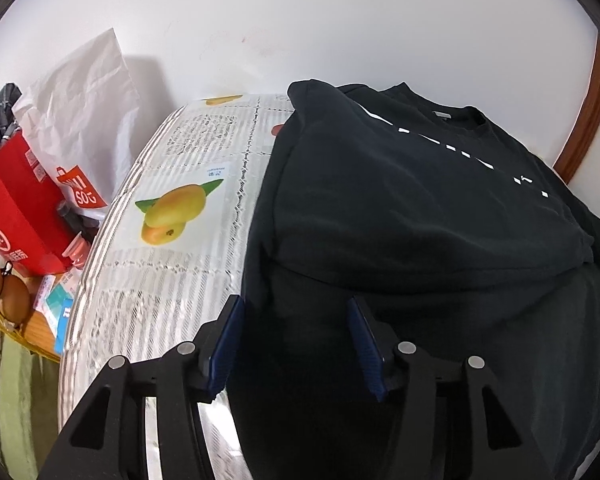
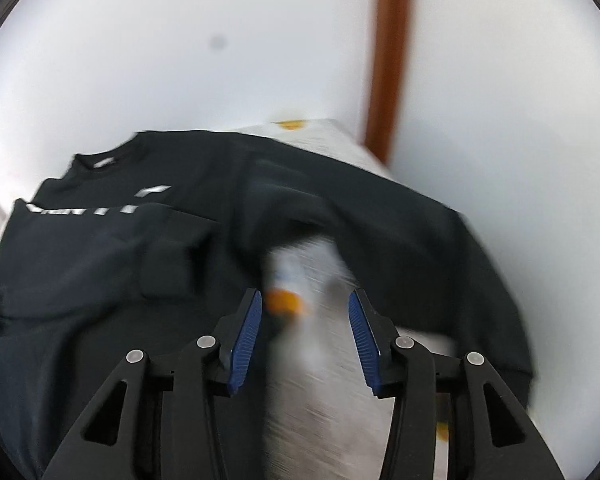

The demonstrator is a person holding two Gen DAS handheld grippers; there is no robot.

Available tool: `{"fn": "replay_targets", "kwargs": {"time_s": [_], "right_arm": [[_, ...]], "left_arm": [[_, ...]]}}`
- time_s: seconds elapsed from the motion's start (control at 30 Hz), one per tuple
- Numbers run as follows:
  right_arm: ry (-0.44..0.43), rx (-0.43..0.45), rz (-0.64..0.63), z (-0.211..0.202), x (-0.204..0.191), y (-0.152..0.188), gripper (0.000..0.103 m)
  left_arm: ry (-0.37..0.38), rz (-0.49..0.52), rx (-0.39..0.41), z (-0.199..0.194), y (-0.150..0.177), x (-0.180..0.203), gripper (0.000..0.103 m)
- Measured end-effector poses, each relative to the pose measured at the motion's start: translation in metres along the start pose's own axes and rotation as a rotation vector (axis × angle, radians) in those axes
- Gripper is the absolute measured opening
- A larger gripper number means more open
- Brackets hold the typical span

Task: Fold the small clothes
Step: 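Lift the sleeve cuff with the right gripper and fold it across the body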

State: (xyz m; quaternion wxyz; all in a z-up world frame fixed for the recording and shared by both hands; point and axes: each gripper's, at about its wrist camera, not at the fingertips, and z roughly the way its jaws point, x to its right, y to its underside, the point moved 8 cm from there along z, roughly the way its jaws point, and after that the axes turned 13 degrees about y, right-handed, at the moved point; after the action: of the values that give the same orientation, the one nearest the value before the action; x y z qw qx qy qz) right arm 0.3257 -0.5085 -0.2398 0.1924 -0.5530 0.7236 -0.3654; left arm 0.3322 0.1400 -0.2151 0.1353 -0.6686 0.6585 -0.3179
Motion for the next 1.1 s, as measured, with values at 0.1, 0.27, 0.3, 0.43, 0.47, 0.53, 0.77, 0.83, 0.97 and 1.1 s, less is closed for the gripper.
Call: {"fn": "replay_targets", "kwargs": {"time_s": [0.1,0.27,0.3,0.43,0.47,0.53,0.77,0.83,0.97,1.1], "right_arm": [[0.073,-0.012,0.023,0.0,0.041,0.02,0.046],[0.108,-0.026,0.047,0.004,0.079,0.044,0.049],[0.111,-0.029,0.049,0.006,0.084,0.048,0.051],[0.121,-0.046,0.049,0.021,0.097,0.06,0.055],[0.121,-0.051,0.05,0.025,0.099,0.062,0.055],[0.12,-0.062,0.054,0.034,0.102,0.065,0.06],[0.142,-0.084,0.021,0.059,0.099,0.074,0.068],[0.143,-0.076,0.02,0.061,0.098,0.074,0.069],[0.134,-0.077,0.035,0.066,0.099,0.07,0.068],[0.172,-0.063,-0.005,0.064,0.1,0.068,0.013]], "left_arm": [[-0.022,-0.019,0.01,-0.004,0.004,0.004,0.051],[-0.044,-0.03,-0.01,-0.006,0.015,0.012,0.051],[-0.053,-0.023,-0.013,-0.007,0.017,0.014,0.051],[-0.051,-0.023,-0.021,-0.011,0.022,0.024,0.051],[-0.047,-0.024,-0.024,-0.011,0.022,0.026,0.051],[-0.047,-0.027,-0.029,-0.011,0.024,0.031,0.051],[-0.075,-0.025,-0.053,-0.007,0.032,0.036,0.051],[-0.075,-0.029,-0.058,-0.006,0.034,0.037,0.051],[-0.079,-0.024,-0.066,-0.004,0.036,0.036,0.051],[-0.071,-0.028,-0.065,-0.007,0.037,0.035,0.051]]}}
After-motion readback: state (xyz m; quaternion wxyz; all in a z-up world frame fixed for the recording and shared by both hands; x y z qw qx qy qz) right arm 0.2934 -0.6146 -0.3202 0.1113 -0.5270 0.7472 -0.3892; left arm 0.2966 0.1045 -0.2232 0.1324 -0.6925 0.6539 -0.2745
